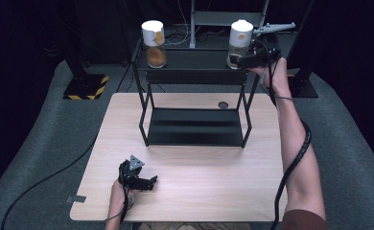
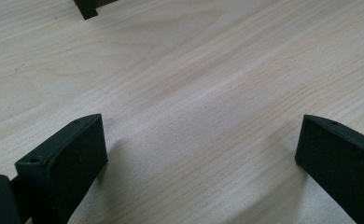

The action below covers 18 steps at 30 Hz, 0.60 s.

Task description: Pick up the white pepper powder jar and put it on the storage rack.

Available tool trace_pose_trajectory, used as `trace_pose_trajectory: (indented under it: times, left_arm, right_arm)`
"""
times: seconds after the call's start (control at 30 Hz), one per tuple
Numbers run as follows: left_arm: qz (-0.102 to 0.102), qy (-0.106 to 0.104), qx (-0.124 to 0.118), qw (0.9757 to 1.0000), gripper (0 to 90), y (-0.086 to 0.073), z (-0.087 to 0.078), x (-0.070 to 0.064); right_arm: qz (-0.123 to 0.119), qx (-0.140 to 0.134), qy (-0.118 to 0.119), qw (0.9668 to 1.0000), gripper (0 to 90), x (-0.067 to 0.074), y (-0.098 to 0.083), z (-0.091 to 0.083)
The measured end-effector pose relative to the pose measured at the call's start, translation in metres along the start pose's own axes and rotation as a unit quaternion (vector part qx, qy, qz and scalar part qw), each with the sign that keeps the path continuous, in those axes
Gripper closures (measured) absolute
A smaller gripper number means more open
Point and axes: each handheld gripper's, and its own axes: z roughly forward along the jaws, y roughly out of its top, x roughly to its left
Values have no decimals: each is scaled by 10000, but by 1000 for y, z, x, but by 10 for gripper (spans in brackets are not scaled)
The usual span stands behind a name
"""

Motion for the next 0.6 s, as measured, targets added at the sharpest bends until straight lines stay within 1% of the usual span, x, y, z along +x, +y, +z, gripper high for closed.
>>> trace_pose_trajectory:
  times: [0.13,0.27,0.3,0.4,0.5,0.6]
  left_arm:
    - [-3,1,-3,10000,14,0,0,0]
    - [-3,0,-1,10000,14,0,0,0]
    - [-3,0,0,10000,14,0,0,0]
    - [-1,-1,-2,10000,14,0,0,0]
    - [0,0,-1,10000,14,0,0,0]
    - [-1,0,-2,10000,14,0,0,0]
  right_arm:
    - [-210,26,-12,9998,4,5,-12,-21]
    - [-373,90,-55,9992,2,10,-29,-38]
    - [-418,110,-63,9990,2,12,-34,-42]
    - [-456,145,-69,9988,2,15,-53,-53]
    - [-523,231,-123,9983,2,20,-72,-61]
    - [-534,296,-142,9980,1,24,-92,-68]
